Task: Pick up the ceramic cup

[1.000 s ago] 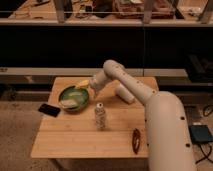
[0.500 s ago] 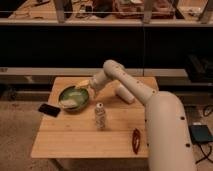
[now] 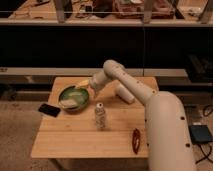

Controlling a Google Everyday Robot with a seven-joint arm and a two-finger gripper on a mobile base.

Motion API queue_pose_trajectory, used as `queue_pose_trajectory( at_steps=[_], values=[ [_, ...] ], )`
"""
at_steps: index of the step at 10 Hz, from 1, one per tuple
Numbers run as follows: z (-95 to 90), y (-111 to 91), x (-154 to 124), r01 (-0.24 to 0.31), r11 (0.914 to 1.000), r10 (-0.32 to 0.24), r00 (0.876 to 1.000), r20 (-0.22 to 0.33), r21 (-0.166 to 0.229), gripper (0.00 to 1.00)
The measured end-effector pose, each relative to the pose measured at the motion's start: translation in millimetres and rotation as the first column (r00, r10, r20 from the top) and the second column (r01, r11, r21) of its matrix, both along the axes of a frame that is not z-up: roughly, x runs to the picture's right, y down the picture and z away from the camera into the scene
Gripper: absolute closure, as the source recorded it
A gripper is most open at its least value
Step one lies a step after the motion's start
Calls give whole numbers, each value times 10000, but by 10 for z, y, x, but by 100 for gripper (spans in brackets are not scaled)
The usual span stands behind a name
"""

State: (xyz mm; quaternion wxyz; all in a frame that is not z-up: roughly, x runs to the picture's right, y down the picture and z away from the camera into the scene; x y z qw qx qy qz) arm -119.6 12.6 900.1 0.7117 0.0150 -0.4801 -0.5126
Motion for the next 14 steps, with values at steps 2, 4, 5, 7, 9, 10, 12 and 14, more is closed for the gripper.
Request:
queue_pose_trajectory(
  at_steps=[2,4,5,7,9,10,12,14],
  values=[
    [0,0,0,0,10000,0,10000,0,0,20],
    [0,0,0,-1,10000,1,10000,0,0,20],
    [0,0,0,0,10000,0,10000,0,0,20],
    [0,0,0,0,10000,0,10000,0,0,20],
    [-3,-5,1,9,10000,-9,10000,-6,13,20],
    [-13,-39,23,147,9998,-145,9999,-79,154,20],
    [-113,-314,165,1149,9856,-1089,9926,-541,1239,20],
    [-311,-723,394,2899,9176,-2562,9544,-1532,2720,20]
  ],
)
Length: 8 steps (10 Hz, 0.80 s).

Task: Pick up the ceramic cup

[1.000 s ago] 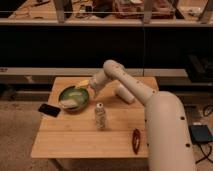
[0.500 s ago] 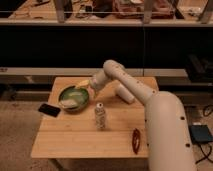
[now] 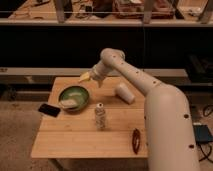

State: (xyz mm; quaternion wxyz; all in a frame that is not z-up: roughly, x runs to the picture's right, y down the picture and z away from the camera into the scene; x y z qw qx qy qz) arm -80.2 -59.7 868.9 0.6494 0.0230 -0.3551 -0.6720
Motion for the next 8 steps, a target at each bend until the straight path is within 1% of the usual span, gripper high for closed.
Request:
queue_pose_trajectory(
  at_steps=[1,2,3,5,6,7,8],
  values=[
    [-85,-179,147,567,9964,-541,9977,-419,634,20],
    [-195,-412,390,1237,9832,-1092,9879,-1105,1342,20],
    [-229,-471,429,1400,9786,-1217,9847,-1249,1506,20],
    [-229,-471,404,1443,9777,-1260,9843,-1239,1524,20],
    [-193,-449,425,1415,9781,-1228,9845,-1254,1524,20],
    [-120,-413,489,1385,9776,-1178,9841,-1329,1586,20],
    [47,-309,665,1356,9770,-1107,9822,-1520,1648,20]
  ],
)
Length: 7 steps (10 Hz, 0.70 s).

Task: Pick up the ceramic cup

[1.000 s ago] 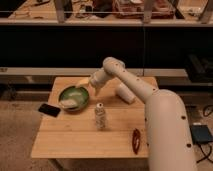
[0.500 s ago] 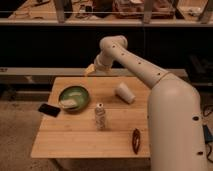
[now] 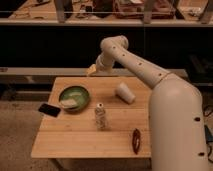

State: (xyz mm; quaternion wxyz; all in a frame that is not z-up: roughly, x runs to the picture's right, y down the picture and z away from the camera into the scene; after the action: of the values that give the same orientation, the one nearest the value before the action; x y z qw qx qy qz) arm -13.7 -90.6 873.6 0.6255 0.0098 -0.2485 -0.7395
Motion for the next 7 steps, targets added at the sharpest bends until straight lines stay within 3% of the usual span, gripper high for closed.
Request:
queue_pose_trajectory(
  at_steps=[2,4,5,7],
  values=[
    [306,74,537,-54,9983,95,9975,-696,586,20],
    [424,-13,798,86,9924,51,9939,-1105,1228,20],
    [477,-90,956,416,9845,-188,9908,-1338,1702,20],
    [518,-59,1037,954,9775,-721,9893,-1270,1880,20]
  ],
)
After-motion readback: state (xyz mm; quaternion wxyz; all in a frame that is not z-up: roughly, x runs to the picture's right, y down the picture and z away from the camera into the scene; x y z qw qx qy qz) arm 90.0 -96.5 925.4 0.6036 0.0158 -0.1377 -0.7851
